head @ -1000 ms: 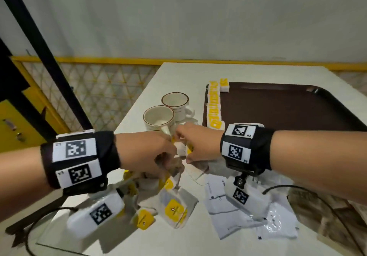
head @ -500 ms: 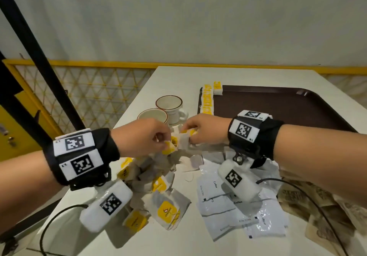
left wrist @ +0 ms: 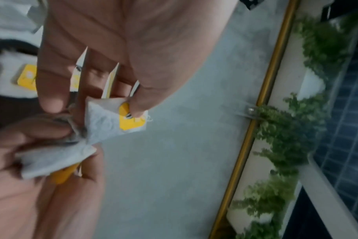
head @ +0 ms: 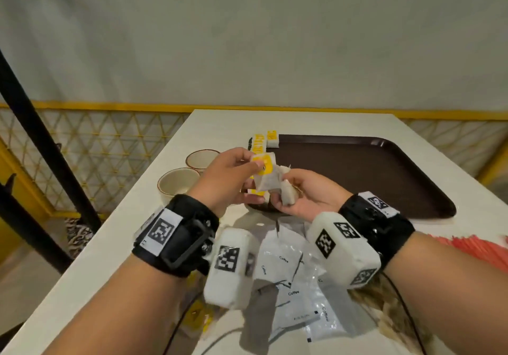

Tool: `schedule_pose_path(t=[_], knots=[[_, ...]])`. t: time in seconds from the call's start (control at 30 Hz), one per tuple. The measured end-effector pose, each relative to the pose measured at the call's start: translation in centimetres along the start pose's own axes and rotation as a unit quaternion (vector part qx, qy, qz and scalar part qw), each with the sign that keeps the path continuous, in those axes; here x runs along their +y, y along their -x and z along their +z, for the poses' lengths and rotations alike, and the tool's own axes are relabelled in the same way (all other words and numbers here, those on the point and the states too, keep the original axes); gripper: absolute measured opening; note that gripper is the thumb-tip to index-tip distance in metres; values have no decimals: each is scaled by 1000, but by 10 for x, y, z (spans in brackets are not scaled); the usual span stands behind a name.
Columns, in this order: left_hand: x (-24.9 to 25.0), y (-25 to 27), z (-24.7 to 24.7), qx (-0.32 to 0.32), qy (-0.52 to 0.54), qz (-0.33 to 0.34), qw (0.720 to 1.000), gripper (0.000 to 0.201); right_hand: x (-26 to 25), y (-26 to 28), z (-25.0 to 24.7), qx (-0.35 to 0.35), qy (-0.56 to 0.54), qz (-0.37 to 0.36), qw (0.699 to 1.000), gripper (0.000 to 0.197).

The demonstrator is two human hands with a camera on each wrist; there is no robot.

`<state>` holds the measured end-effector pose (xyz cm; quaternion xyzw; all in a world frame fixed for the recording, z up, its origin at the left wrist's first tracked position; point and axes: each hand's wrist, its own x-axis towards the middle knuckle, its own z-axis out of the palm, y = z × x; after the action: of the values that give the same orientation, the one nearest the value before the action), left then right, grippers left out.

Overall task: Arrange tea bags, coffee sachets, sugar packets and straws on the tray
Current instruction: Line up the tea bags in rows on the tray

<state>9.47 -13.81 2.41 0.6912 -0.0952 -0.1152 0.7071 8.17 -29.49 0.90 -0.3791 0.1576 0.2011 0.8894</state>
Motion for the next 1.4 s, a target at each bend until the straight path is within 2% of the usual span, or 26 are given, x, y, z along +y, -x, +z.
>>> schedule_pose_path(t=[0.2, 0.3, 0.43, 0.57, 0.7, 0.83, 0.9, 0.97, 1.07, 1.27, 1.4], knots=[[-14, -16, 34, 24, 114, -26, 993, 13, -1, 10, -13, -6, -70, -33, 997, 24], [-25, -21, 46, 19, 177, -33, 984, 6, 0, 14, -17, 9, -104, -73, 992, 19], [-32, -24, 51, 19, 250, -29, 968, 12, 0, 18, -24, 48, -173, -95, 979, 13], [-44, -20, 46, 24, 201, -34, 979, 11, 0, 23, -34, 81, -159, -110, 978, 15], [-48, -18, 47, 44, 140, -9, 989, 6, -6, 27, -39, 56, -60, -98, 992, 18], [-47, -15, 46, 67, 83, 46, 993, 24, -12, 22, -44, 64, 33, -128, 989, 29], [-45, -13, 45, 52, 86, 60, 993, 31, -9, 21, -48, 53, 17, -115, 992, 33], [-42, -12, 44, 27, 98, 73, 992, 23, -7, 23, -52, 22, -21, -91, 995, 31], [-40, -13, 41, 13, 63, 80, 995, 12, -9, 28, -59, 1, -30, -86, 996, 24], [-43, -17, 38, 37, 64, 61, 995, 11, -10, 32, -63, -18, -28, -112, 993, 29], [-45, -17, 40, 91, 60, 58, 992, 16, -11, 34, -64, -34, -36, -102, 994, 23]])
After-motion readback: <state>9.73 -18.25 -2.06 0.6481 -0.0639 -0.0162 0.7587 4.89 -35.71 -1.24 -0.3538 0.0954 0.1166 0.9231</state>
